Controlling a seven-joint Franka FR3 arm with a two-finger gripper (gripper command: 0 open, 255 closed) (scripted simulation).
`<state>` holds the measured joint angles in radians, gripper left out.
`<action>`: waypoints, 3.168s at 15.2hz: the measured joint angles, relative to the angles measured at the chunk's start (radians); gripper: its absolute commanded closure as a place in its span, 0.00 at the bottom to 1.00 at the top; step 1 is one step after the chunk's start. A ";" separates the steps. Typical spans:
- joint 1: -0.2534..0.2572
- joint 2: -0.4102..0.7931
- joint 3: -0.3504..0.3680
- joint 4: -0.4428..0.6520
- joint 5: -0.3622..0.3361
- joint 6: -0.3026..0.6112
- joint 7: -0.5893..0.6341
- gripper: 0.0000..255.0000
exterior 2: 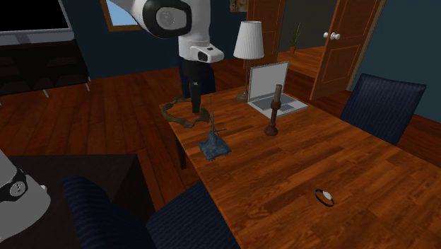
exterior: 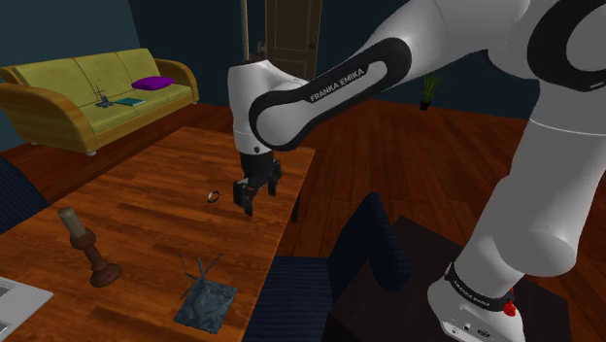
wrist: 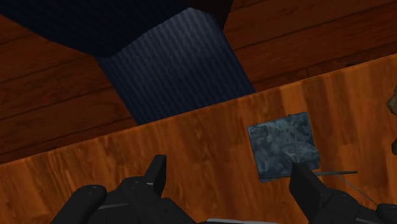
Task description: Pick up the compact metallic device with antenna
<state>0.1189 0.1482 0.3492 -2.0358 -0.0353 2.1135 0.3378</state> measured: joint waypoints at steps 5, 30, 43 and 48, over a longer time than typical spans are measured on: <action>0.055 0.198 0.003 0.137 -0.084 0.027 0.048 0.00; 0.327 0.863 -0.067 0.925 -0.254 -0.076 0.074 1.00; 0.313 0.863 -0.045 0.920 -0.264 -0.103 0.074 1.00; 0.310 0.844 -0.034 0.886 -0.250 -0.130 0.074 1.00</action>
<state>0.4284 0.9920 0.3150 -1.1501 -0.2855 1.9835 0.4122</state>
